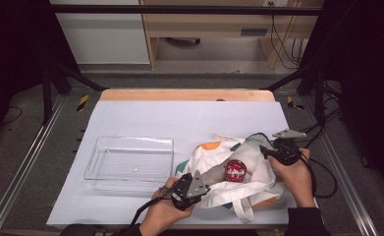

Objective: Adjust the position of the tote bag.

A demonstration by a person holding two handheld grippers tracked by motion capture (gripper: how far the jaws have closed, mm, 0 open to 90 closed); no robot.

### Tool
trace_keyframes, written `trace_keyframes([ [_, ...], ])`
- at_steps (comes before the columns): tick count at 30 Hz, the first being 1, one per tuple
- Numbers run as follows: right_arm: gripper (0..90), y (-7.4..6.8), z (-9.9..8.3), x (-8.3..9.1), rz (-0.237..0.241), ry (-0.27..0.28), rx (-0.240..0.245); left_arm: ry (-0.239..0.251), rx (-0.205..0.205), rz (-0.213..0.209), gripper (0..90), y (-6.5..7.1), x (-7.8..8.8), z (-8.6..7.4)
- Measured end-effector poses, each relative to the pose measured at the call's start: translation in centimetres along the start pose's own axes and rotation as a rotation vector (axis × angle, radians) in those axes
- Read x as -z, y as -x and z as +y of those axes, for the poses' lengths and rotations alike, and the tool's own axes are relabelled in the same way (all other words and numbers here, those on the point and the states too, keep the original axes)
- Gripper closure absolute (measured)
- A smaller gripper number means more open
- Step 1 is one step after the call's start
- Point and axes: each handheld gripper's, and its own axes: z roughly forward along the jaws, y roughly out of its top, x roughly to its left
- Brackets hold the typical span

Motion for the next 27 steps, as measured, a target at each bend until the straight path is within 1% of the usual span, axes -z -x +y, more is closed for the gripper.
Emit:
trace_keyframes([
  [1, 48.4, -0.20, -0.06, -0.35, -0.006, -0.022, 0.006, 0.000, 0.001, 0.001, 87.8, 0.00, -0.02, -0.01],
  [3, 53.8, -0.46, -0.22, -0.71, -0.003, -0.050, 0.021, 0.001, 0.006, -0.002, 87.8, 0.00, 0.02, -0.03],
  [4, 59.0, -0.55, -0.29, -0.76, -0.001, -0.066, 0.024, -0.001, 0.003, -0.001, 87.8, 0.01, 0.06, -0.03],
  [5, 65.9, -0.62, -0.37, -0.75, -0.004, -0.083, 0.038, -0.001, -0.001, 0.005, 87.8, 0.03, 0.07, -0.03],
  [7, 76.3, -0.62, -0.57, -0.76, -0.024, -0.107, 0.065, -0.002, 0.000, 0.003, 87.8, 0.04, 0.04, -0.02],
  [8, 84.2, -0.53, -0.63, -0.77, -0.029, -0.108, 0.076, -0.003, 0.000, -0.001, 87.8, 0.03, 0.06, -0.03],
  [9, 85.1, -0.43, -0.68, -0.69, -0.031, -0.111, 0.075, -0.002, 0.000, -0.002, 87.8, -0.01, 0.09, -0.05],
  [10, 85.7, -0.35, -0.66, -0.59, -0.026, -0.111, 0.074, -0.003, 0.002, -0.001, 87.8, -0.03, 0.12, -0.05],
  [12, 86.3, -0.29, -0.55, -0.36, -0.033, -0.098, 0.084, -0.005, 0.001, -0.004, 87.8, -0.01, 0.12, -0.05],
  [14, 86.6, -0.18, -0.43, -0.23, -0.049, -0.083, 0.091, -0.010, -0.011, 0.004, 87.9, 0.08, 0.15, -0.07],
  [16, 86.7, 0.12, -0.33, -0.16, -0.073, -0.070, 0.092, -0.014, -0.014, 0.001, 88.0, 0.18, 0.17, -0.10],
  [18, 86.8, 0.32, -0.36, -0.44, -0.085, -0.068, 0.089, -0.026, -0.027, 0.004, 88.0, 0.20, 0.30, -0.12],
  [21, 86.4, 0.06, -0.59, -0.96, -0.083, -0.087, 0.088, -0.021, -0.019, 0.010, 87.9, 0.28, 0.23, -0.20],
  [22, 86.1, -0.01, -0.65, -0.98, -0.081, -0.083, 0.087, -0.015, -0.008, 0.010, 87.9, 0.27, 0.20, -0.19],
  [23, 85.5, 0.00, -0.65, -0.87, -0.079, -0.079, 0.087, -0.009, -0.006, 0.008, 87.8, 0.16, 0.20, -0.16],
  [24, 83.9, 0.06, -0.63, -0.65, -0.074, -0.066, 0.079, -0.004, -0.002, 0.008, 87.6, 0.16, 0.17, -0.13],
  [25, 79.9, 0.09, -0.61, -0.47, -0.074, -0.053, 0.070, -0.002, 0.000, 0.008, 87.5, 0.14, 0.17, -0.08],
  [27, 71.7, 0.06, -0.48, -0.09, -0.095, -0.039, 0.065, 0.001, 0.009, 0.007, 86.8, 0.16, 0.21, 0.04],
])
